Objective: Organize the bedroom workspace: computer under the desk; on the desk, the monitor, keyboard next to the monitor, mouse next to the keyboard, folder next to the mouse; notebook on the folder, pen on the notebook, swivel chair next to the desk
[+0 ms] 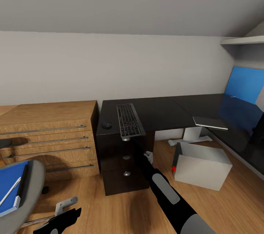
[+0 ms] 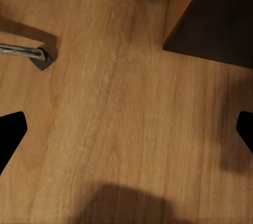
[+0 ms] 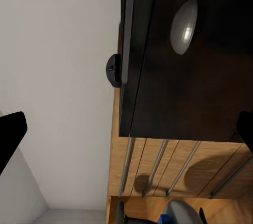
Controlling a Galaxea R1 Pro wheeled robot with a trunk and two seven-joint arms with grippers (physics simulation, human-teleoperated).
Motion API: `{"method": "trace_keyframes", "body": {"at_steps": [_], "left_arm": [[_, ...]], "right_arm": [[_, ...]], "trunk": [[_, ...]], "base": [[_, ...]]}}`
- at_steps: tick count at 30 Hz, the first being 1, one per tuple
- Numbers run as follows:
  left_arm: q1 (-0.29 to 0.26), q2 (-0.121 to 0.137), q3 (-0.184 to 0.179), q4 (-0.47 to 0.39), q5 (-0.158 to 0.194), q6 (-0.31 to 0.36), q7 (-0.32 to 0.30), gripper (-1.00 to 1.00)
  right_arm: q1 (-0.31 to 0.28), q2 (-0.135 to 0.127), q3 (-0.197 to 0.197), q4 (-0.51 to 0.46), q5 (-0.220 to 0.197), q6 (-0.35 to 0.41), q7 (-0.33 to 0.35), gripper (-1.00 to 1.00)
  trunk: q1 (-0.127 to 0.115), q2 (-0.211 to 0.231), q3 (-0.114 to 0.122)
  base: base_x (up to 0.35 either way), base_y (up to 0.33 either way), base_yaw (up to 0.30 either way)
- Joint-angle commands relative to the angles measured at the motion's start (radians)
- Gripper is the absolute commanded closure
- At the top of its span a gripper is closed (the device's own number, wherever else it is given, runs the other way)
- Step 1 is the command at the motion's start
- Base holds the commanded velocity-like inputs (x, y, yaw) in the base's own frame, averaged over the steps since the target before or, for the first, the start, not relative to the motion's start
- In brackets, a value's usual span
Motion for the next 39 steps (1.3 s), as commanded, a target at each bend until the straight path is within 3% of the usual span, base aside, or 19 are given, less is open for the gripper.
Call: {"method": "trace_keyframes", "body": {"at_steps": [1,16,25,35,37,39], "left_arm": [[0.000,0.001,-0.002,0.000,0.011,0.003,0.008,-1.00],[0.000,0.000,-0.003,0.011,0.010,0.003,0.009,-1.00],[0.000,-0.002,-0.005,0.017,0.010,0.003,0.012,-1.00],[0.000,-0.006,-0.009,0.100,0.007,-0.001,0.013,-1.00],[0.000,-0.006,-0.009,0.106,0.006,-0.007,0.013,-1.00],[0.000,-0.006,-0.009,0.111,0.006,-0.020,0.013,-1.00]], "right_arm": [[-0.001,0.000,0.001,0.001,-0.010,0.002,0.004,-1.00],[-0.002,0.002,0.002,0.041,-0.004,-0.004,0.000,-1.00],[-0.002,0.005,0.003,0.053,-0.001,-0.016,-0.011,-1.00],[-0.009,0.015,0.008,0.112,0.015,-0.097,-0.189,-1.00],[-0.009,0.021,0.010,0.128,0.037,-0.120,-0.211,-1.00],[-0.009,0.026,0.015,0.156,0.096,-0.160,-0.231,-1.00]], "trunk": [[0.000,0.000,-0.001],[0.000,0.000,-0.001],[-0.035,0.063,0.027],[-0.073,0.133,0.059],[-0.081,0.147,0.065],[-0.088,0.161,0.071]], "base": [[-0.001,0.000,0.000],[-0.103,0.000,0.000],[-0.009,0.000,0.000],[0.000,0.000,0.000],[0.000,0.000,0.000],[0.000,0.000,0.000]]}}
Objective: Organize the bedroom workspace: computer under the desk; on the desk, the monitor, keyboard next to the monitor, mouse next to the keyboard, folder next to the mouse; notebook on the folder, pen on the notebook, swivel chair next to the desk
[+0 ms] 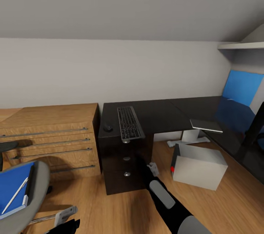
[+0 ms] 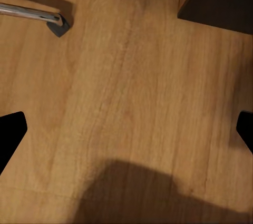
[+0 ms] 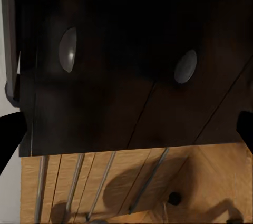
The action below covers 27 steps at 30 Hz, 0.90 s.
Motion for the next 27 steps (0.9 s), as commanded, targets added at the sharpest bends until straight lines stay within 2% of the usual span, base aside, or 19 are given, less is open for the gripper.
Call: {"method": "trace_keyframes", "body": {"at_steps": [1,7,11,12,15,21,27], "left_arm": [[0.000,0.001,-0.002,0.000,0.011,-0.002,0.009,-1.00],[0.000,0.000,-0.002,0.004,0.011,-0.018,0.009,-1.00],[0.000,-0.001,-0.002,0.006,0.012,-0.022,0.009,-1.00],[0.000,-0.002,-0.002,0.007,0.013,-0.023,0.009,-1.00],[0.000,-0.003,-0.001,0.009,0.014,-0.023,0.008,-1.00],[0.000,-0.006,-0.002,0.045,0.015,-0.024,0.005,-1.00],[0.000,-0.008,-0.003,0.118,0.014,-0.025,0.004,-1.00]], "right_arm": [[-0.001,0.000,0.006,0.012,0.016,-0.023,-0.009,-1.00],[-0.001,0.003,0.008,0.141,0.187,-0.114,-0.021,-1.00],[-0.001,0.005,0.010,0.269,0.291,-0.163,-0.023,-1.00],[-0.001,0.005,0.011,0.333,0.337,-0.184,-0.023,-1.00],[-0.001,0.005,0.011,0.417,0.401,-0.220,-0.022,-1.00],[-0.001,0.006,0.011,0.556,0.499,-0.297,-0.024,-1.00],[0.002,0.004,0.010,0.669,0.545,-0.361,-0.023,-1.00]], "trunk": [[-0.004,0.007,0.002],[-0.027,0.049,0.021],[-0.042,0.077,0.034],[-0.046,0.084,0.037],[-0.058,0.105,0.046],[-0.081,0.147,0.065],[-0.104,0.189,0.084]], "base": [[0.000,0.000,0.000],[0.000,0.000,0.000],[0.000,0.000,0.000],[0.000,0.000,0.000],[0.000,0.000,0.000],[0.000,0.000,0.000],[0.000,0.000,0.000]]}}
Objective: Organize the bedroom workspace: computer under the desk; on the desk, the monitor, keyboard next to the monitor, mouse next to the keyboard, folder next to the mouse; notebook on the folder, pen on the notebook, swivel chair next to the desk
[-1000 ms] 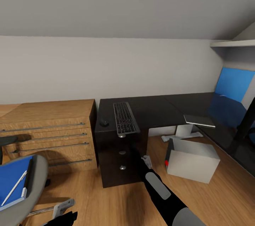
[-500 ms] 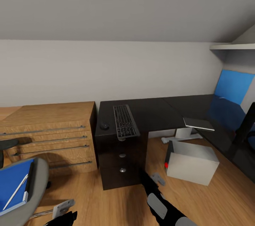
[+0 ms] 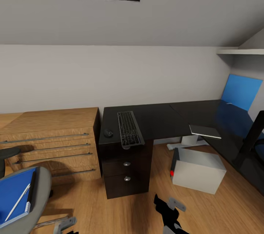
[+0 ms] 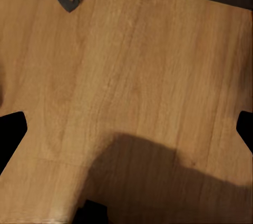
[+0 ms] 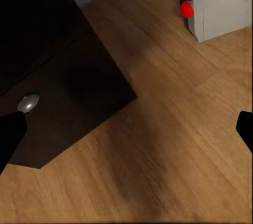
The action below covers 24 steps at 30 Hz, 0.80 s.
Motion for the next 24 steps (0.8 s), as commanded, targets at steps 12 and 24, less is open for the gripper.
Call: {"method": "trace_keyframes", "body": {"at_steps": [12,24], "left_arm": [[0.000,-0.002,-0.045,0.187,-0.034,-0.163,0.008,-1.00],[0.000,-0.033,-0.079,0.347,-0.082,-0.396,0.008,-1.00]], "right_arm": [[0.031,-0.004,0.010,0.069,0.087,-0.041,-0.006,-1.00],[0.078,-0.005,0.012,0.074,0.251,-0.051,-0.007,-1.00]], "trunk": [[-0.046,0.084,0.037],[-0.092,0.168,0.074]], "base": [[0.000,0.000,0.000],[0.000,0.000,0.000]]}}
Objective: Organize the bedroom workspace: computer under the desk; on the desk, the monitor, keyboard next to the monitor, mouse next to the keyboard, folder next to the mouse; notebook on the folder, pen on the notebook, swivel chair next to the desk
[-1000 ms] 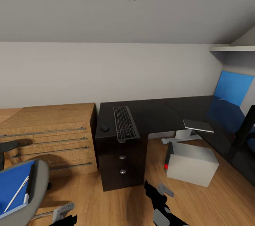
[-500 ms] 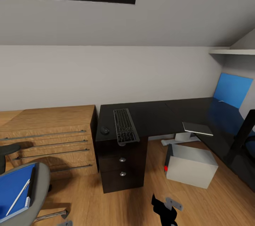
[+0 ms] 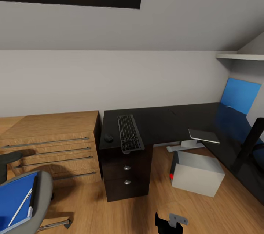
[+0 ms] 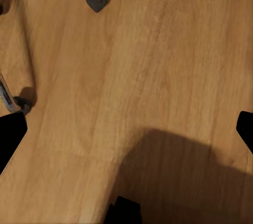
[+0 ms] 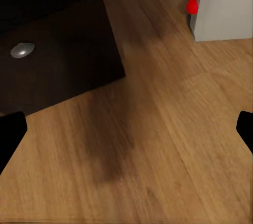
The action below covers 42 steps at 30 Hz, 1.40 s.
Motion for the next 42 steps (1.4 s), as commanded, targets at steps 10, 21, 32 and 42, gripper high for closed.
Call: {"method": "trace_keyframes", "body": {"at_steps": [10,21,32,42], "left_arm": [[0.000,-0.004,-0.008,0.012,-0.033,-0.025,0.010,-1.00],[0.000,-0.004,-0.009,0.014,-0.033,-0.026,0.010,-1.00],[0.000,-0.003,-0.009,0.059,-0.034,-0.037,0.010,-1.00],[0.000,-0.015,-0.009,0.068,-0.034,-0.091,0.010,-1.00]], "right_arm": [[0.004,0.003,0.009,-0.006,0.019,-0.013,-0.007,-1.00],[0.004,0.006,0.009,-0.001,0.015,-0.076,-0.008,-1.00],[0.004,0.007,0.010,0.000,0.013,-0.077,-0.007,-1.00],[0.004,-0.004,0.006,-0.001,0.011,-0.079,-0.007,-1.00]], "trunk": [[-0.035,0.063,0.027],[-0.035,0.063,0.027],[-0.035,0.063,0.025],[-0.035,0.063,0.025]], "base": [[0.000,0.000,0.002],[0.000,-0.164,0.246],[0.000,-0.261,0.099],[0.000,-0.023,0.002]]}}
